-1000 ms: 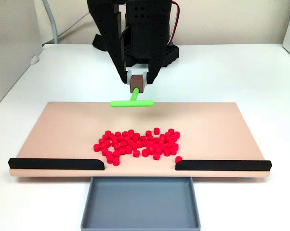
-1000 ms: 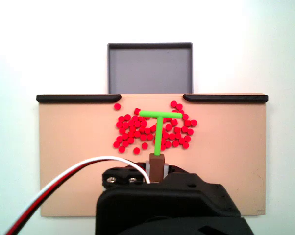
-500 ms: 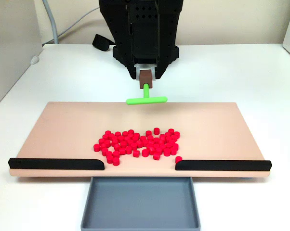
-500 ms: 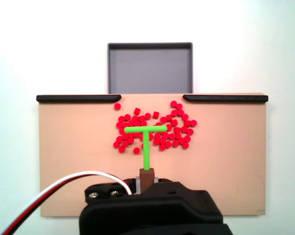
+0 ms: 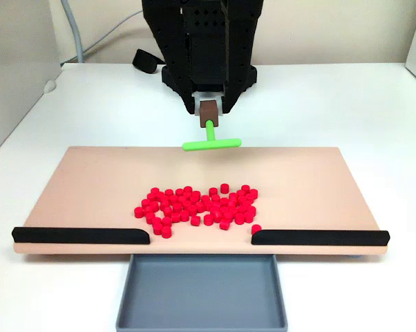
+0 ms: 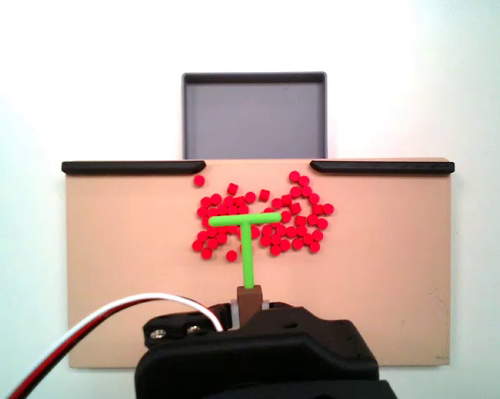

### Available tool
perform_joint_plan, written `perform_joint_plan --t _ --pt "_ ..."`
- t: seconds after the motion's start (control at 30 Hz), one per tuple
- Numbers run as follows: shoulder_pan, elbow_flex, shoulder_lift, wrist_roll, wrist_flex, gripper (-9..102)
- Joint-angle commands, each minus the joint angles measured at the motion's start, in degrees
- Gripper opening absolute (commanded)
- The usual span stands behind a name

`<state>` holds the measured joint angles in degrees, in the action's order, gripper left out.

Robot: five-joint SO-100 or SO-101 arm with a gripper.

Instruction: Grasp a green tool by the dark brown handle.

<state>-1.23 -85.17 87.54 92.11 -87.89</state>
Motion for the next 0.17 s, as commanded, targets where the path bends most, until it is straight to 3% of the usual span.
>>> perform_joint_plan --t 0.0,0.13 --pt "-1.0 0.7 0.5 1.0 -0.1 0" --pt "-1.8 0.7 0.4 1.9 -0.1 0"
